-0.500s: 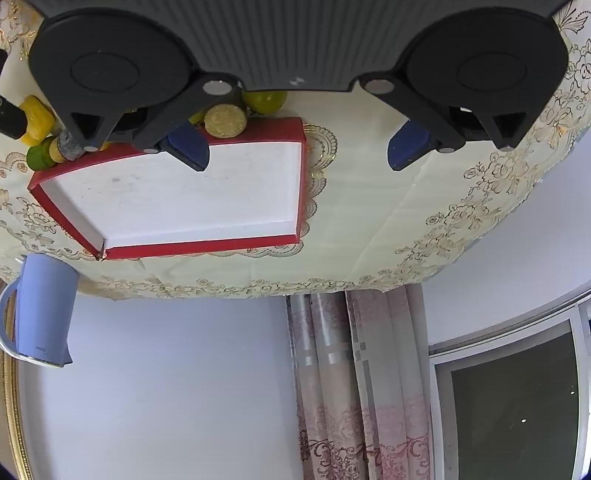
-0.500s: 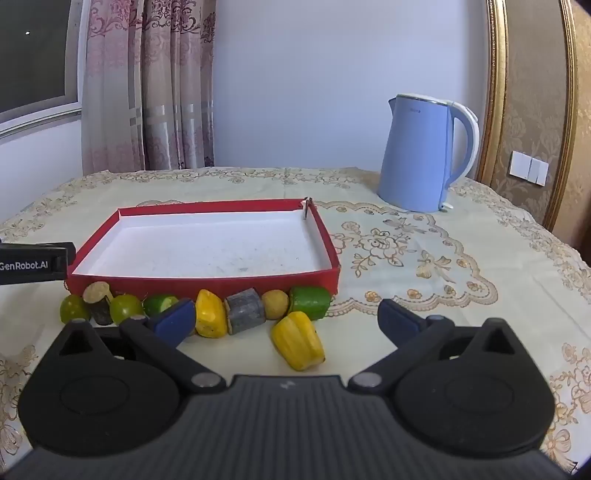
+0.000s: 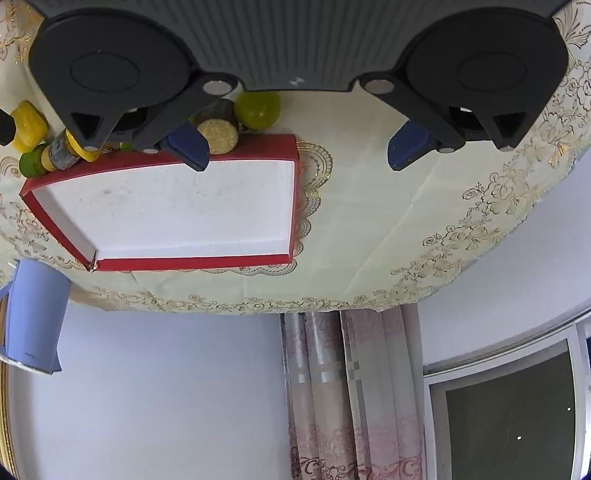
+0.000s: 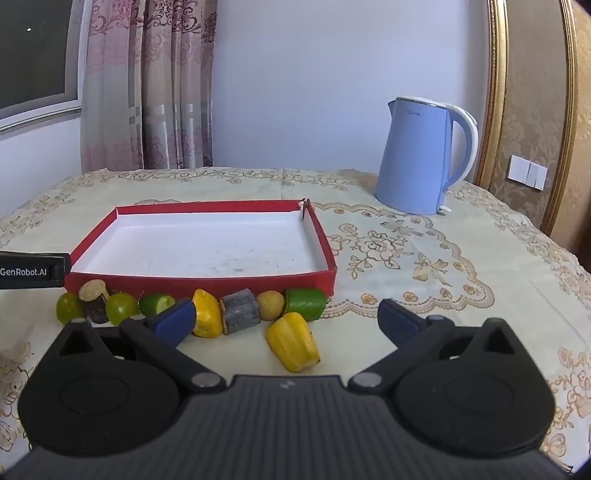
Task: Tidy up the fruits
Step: 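Move both tools toward the row of fruits beside the red tray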
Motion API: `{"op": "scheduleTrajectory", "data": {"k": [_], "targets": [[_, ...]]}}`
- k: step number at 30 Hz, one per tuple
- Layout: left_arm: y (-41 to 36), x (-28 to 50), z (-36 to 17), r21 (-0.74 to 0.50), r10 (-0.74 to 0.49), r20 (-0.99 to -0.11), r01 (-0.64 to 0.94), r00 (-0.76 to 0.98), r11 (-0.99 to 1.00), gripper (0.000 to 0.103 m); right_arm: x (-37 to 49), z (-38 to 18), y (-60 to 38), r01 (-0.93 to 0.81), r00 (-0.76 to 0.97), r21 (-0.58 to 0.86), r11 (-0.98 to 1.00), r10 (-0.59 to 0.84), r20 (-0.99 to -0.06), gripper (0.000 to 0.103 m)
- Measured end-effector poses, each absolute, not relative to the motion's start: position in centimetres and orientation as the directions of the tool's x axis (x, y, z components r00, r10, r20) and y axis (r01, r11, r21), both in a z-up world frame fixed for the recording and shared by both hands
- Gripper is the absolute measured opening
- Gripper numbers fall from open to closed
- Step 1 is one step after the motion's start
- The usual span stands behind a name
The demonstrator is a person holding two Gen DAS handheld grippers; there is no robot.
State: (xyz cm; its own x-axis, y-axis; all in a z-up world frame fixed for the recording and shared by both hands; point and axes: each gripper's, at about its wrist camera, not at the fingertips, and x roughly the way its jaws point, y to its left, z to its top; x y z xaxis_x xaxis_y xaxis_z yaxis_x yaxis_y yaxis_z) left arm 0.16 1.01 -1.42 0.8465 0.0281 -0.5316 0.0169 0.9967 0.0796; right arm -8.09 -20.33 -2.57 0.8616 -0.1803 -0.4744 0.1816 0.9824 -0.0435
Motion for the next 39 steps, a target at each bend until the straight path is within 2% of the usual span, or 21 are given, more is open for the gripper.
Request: {"op": "scheduleTrajectory", "data": {"k": [15, 24, 39], "targets": [[6.6, -0.3, -2.4, 0.064, 0.068, -0.532, -0.04, 0.844, 0.997, 0.103, -7.2, -3.5, -22.0, 0.224, 0.85, -0.011, 0.974, -0.201, -0.487, 0.103], [3.6, -0.6, -3.3, 0.1, -0.008, -0.551, 0.075, 0.834, 0.992, 0.103, -7.1, -3.9, -21.7, 0.225, 0.838, -0.04, 0.974, -0.214, -0.502, 0.103], [2.4, 0.0, -4.5, 0.105, -0.035, -0.583, 0.118, 0.812, 0.987, 0.103, -7.0, -4.0, -22.0, 0.237, 0.827, -0.052, 0.97, -0.229, -0.513, 0.103]]}}
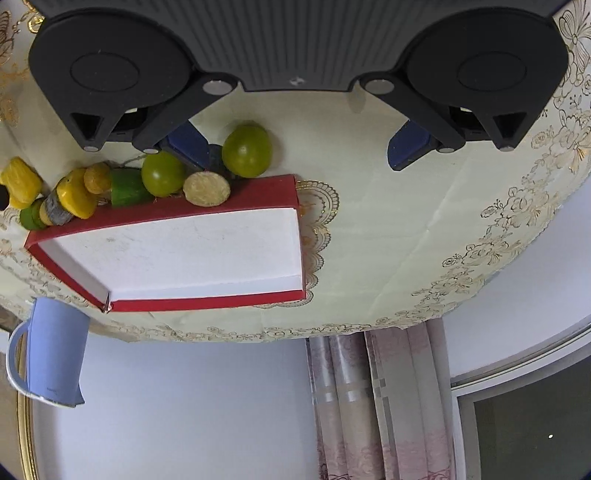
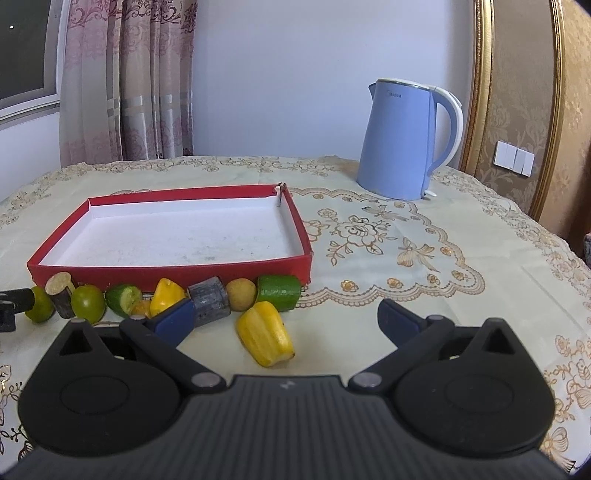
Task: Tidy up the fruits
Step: 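Move both tools toward the row of fruits beside the red tray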
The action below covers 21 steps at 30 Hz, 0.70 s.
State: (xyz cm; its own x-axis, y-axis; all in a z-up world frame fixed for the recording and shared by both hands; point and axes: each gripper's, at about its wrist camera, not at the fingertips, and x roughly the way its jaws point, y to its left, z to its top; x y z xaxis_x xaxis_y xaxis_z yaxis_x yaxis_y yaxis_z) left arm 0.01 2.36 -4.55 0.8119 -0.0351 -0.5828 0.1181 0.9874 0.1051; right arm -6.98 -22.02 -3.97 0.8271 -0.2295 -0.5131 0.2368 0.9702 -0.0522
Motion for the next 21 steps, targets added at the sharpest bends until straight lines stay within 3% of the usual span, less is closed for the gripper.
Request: {"op": "scheduleTrajectory", "data": {"k": [21], "targets": [[1.3, 1.4, -5.6, 0.098, -0.041, -0.617, 0.129, 0.786, 0.987, 0.103, -6.5, -4.1, -21.9, 0.236, 0.824, -0.059, 0.97, -0.232, -0.517, 0.103]]}}
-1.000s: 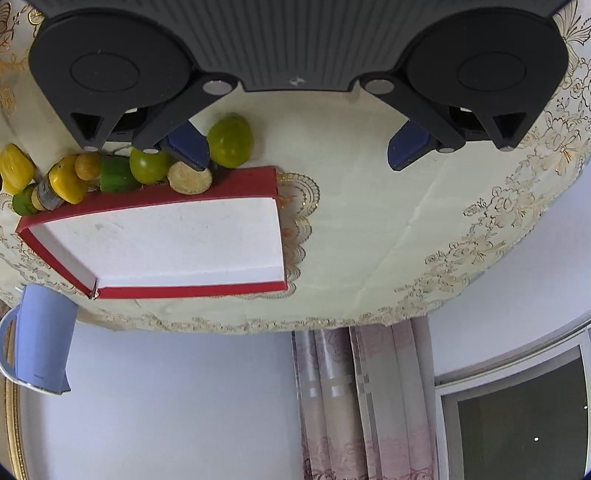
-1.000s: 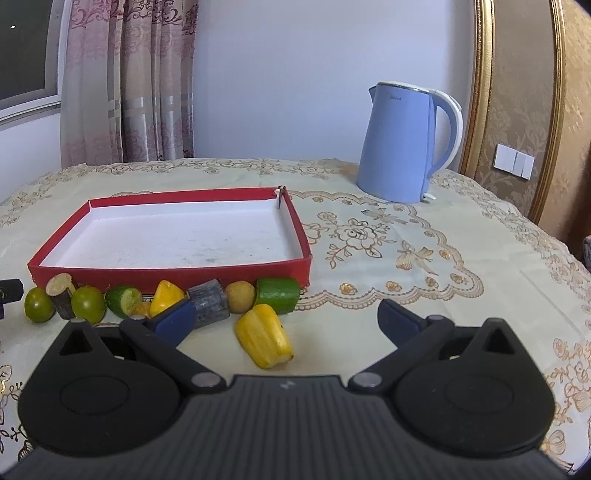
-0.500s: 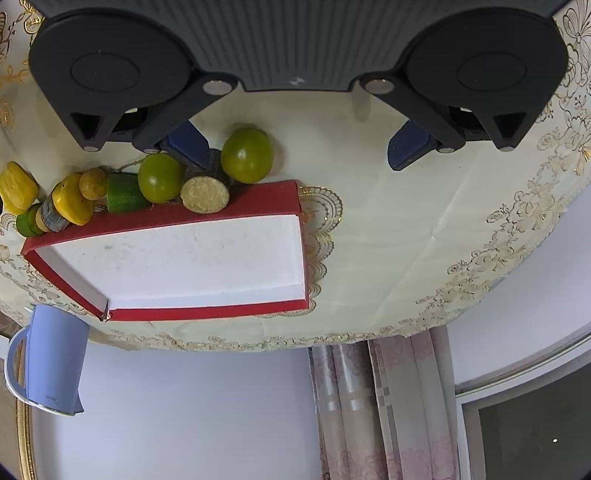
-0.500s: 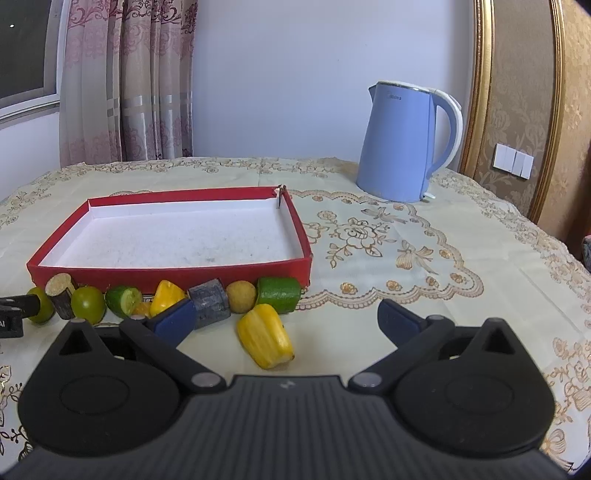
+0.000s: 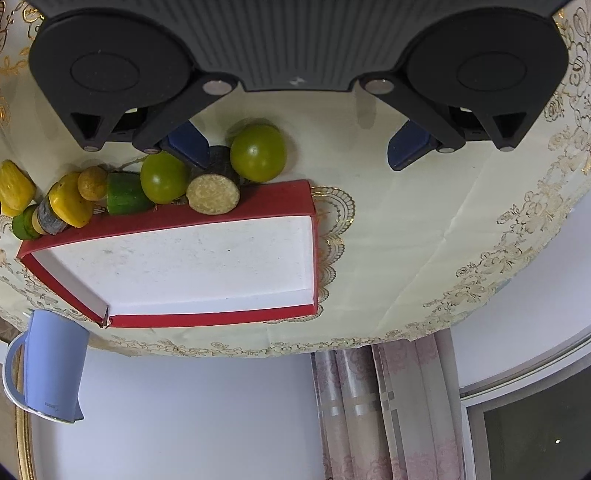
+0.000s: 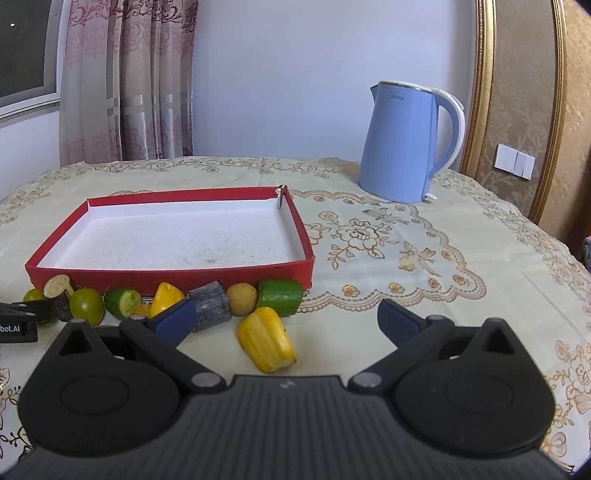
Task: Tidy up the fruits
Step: 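Move both tools toward the row of fruits beside the red tray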
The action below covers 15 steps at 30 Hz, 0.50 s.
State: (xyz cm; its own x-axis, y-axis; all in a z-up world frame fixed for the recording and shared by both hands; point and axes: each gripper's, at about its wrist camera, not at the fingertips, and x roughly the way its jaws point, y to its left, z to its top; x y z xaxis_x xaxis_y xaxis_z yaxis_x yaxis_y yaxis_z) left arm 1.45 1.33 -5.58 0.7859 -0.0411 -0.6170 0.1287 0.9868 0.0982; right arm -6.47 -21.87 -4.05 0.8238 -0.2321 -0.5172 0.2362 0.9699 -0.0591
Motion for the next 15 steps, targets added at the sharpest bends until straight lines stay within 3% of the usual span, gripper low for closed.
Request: {"op": "scheduleTrajectory", "data": {"k": [15], "targets": [[1.51, 2.04, -6.53, 0.091, -0.043, -0.623, 0.127, 0.781, 0.988, 0.103, -6.03, -4.51, -21.95, 0.239, 0.823, -0.053, 0.97, -0.231, -0.519, 0.103]]}}
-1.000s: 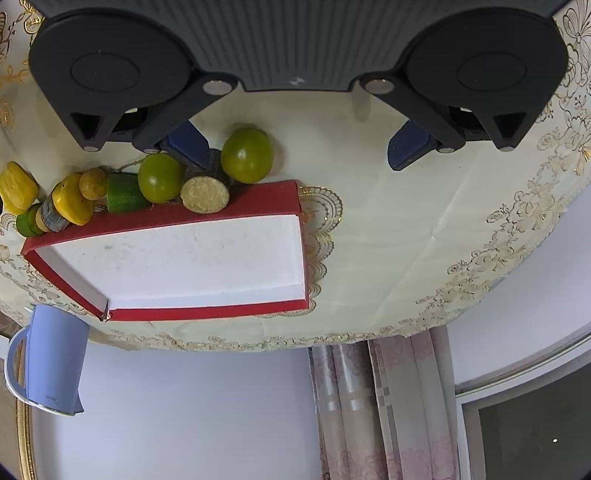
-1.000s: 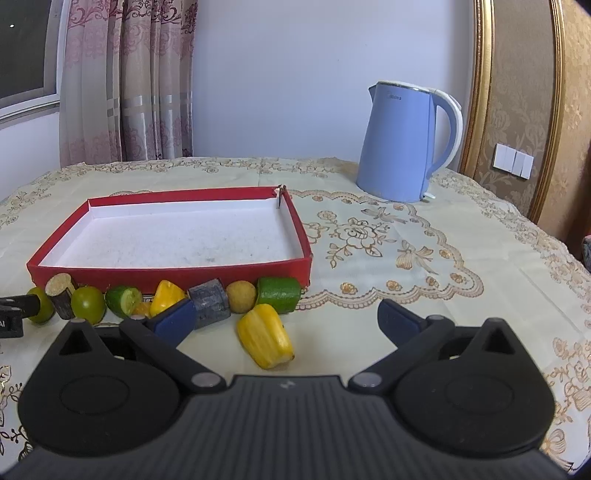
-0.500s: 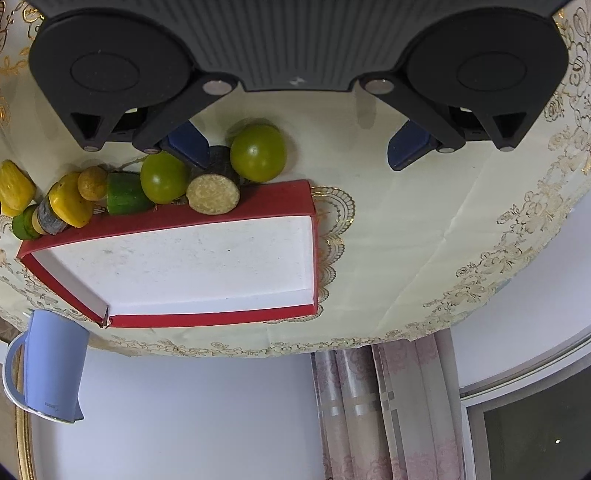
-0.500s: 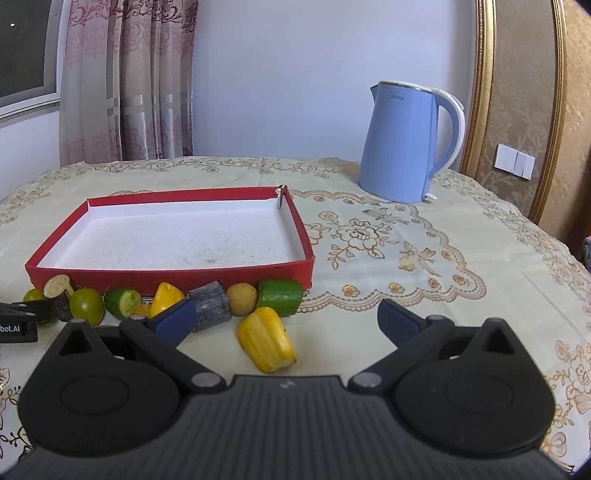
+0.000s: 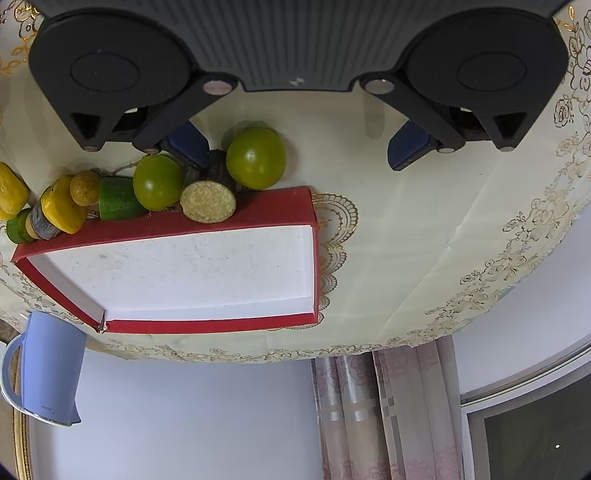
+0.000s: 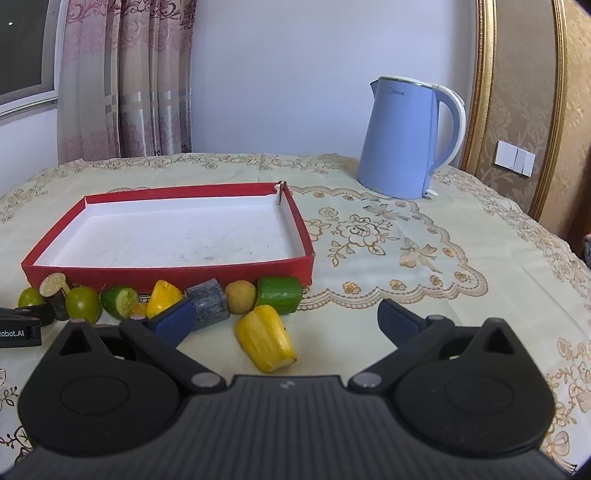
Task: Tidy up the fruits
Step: 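Move both tools toward the row of fruits beside the red tray, then grasp the green lime with the left tool while the right tool grasps the yellow pepper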
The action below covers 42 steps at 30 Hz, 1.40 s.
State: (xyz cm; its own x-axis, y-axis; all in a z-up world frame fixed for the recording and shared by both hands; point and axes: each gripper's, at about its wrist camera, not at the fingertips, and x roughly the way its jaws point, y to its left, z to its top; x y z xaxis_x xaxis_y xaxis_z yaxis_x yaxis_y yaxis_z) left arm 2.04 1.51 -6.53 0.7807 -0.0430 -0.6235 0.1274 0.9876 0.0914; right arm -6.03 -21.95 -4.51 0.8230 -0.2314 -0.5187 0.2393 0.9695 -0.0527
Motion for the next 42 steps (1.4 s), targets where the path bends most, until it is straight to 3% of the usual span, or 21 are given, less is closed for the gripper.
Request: {"op": "scheduleTrajectory", "data": {"k": [16, 18, 28, 33, 36, 39, 42], "targets": [[1.5, 2.4, -6.9, 0.097, -0.033, -0.625, 0.12, 0.78, 0.988, 0.103, -5.4, -5.1, -22.1, 0.251, 0.818, -0.051, 0.967, -0.24, -0.524, 0.103], [1.4, 2.3, -7.1, 0.097, -0.046, -0.626, 0.136, 0.778, 0.986, 0.094, -5.4, -5.1, -22.1, 0.25, 0.818, -0.048, 0.967, -0.237, -0.525, 0.103], [2.2, 1.8, -7.5, 0.065, -0.103, -0.622, 0.183, 0.776, 0.981, 0.075, -5.4, -5.2, -22.1, 0.256, 0.818, -0.056, 0.965, -0.247, -0.52, 0.103], [2.0, 1.4, -7.1, 0.052, -0.128, -0.604, 0.199, 0.787, 0.979, 0.051, -5.4, -5.2, -22.2, 0.254, 0.818, -0.056, 0.966, -0.245, -0.521, 0.103], [1.4, 1.4, -7.3, 0.08, -0.118, -0.606, 0.208, 0.787, 0.975, 0.05, -5.5, -5.2, -22.2, 0.255, 0.819, -0.059, 0.965, -0.248, -0.517, 0.103], [1.4, 1.4, -7.3, 0.08, -0.129, -0.602, 0.221, 0.788, 0.972, 0.038, -5.5, -5.3, -22.4, 0.255, 0.819, -0.053, 0.965, -0.245, -0.52, 0.103], [1.3, 1.4, -7.3, 0.073, -0.139, -0.602, 0.228, 0.786, 0.971, 0.033, -5.4, -5.5, -22.6, 0.255, 0.817, -0.055, 0.965, -0.246, -0.522, 0.103]]}}
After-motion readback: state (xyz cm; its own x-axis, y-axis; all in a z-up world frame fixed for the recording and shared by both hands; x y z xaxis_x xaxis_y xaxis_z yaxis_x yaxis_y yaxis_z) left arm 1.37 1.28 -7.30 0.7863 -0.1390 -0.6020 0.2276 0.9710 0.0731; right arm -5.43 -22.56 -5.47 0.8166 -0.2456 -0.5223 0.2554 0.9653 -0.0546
